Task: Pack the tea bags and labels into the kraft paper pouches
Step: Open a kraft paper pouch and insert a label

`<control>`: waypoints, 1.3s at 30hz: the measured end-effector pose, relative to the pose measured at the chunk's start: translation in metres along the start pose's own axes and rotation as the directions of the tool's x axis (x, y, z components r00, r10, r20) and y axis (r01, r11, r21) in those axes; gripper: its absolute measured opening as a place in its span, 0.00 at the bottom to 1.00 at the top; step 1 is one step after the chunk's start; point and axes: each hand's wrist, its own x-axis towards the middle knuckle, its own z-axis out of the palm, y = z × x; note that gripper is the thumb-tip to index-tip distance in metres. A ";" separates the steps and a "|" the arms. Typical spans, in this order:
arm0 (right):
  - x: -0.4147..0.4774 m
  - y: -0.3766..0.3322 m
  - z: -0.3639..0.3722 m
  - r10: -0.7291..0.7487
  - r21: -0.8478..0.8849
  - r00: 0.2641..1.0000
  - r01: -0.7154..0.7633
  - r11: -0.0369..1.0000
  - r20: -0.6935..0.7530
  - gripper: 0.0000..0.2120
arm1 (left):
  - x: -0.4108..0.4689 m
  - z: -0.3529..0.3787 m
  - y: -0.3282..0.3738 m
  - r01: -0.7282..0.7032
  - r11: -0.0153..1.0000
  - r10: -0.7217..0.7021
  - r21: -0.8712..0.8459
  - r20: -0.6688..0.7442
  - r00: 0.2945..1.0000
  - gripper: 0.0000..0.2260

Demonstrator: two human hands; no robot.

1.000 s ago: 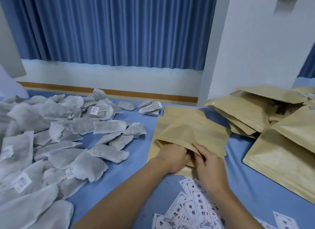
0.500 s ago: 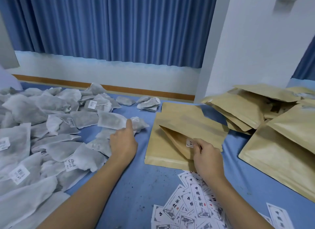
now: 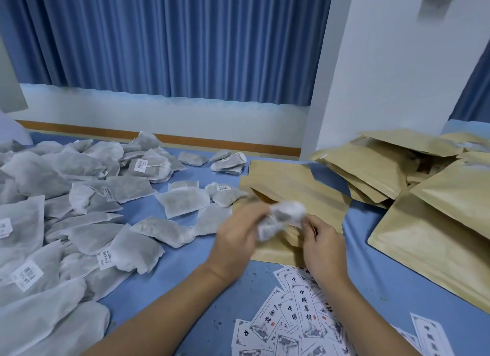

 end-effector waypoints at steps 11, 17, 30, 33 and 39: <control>-0.001 0.002 -0.003 -0.028 0.041 1.000 0.028 0.999 0.009 0.22 | -0.015 0.009 0.014 -0.279 0.953 0.140 0.115 0.652 0.745 0.16; -0.002 0.003 -0.003 -0.067 0.018 0.998 0.067 0.998 0.004 0.20 | -0.010 0.027 0.014 -0.265 0.878 -0.093 0.399 0.685 0.722 0.25; 0.004 0.009 -0.003 -0.075 0.070 0.997 0.077 0.995 -0.031 0.15 | 0.048 0.076 0.007 0.546 0.725 -0.685 0.420 0.354 0.637 0.08; 0.007 0.013 -0.006 -0.051 0.135 0.996 0.061 0.989 -0.077 0.15 | 0.045 0.093 0.015 0.608 0.675 -0.730 0.417 0.258 0.633 0.03; 0.006 0.012 -0.007 -0.065 0.229 0.980 0.108 0.967 -0.187 0.16 | 0.050 0.114 0.014 0.795 0.593 -0.792 0.128 0.271 0.547 0.08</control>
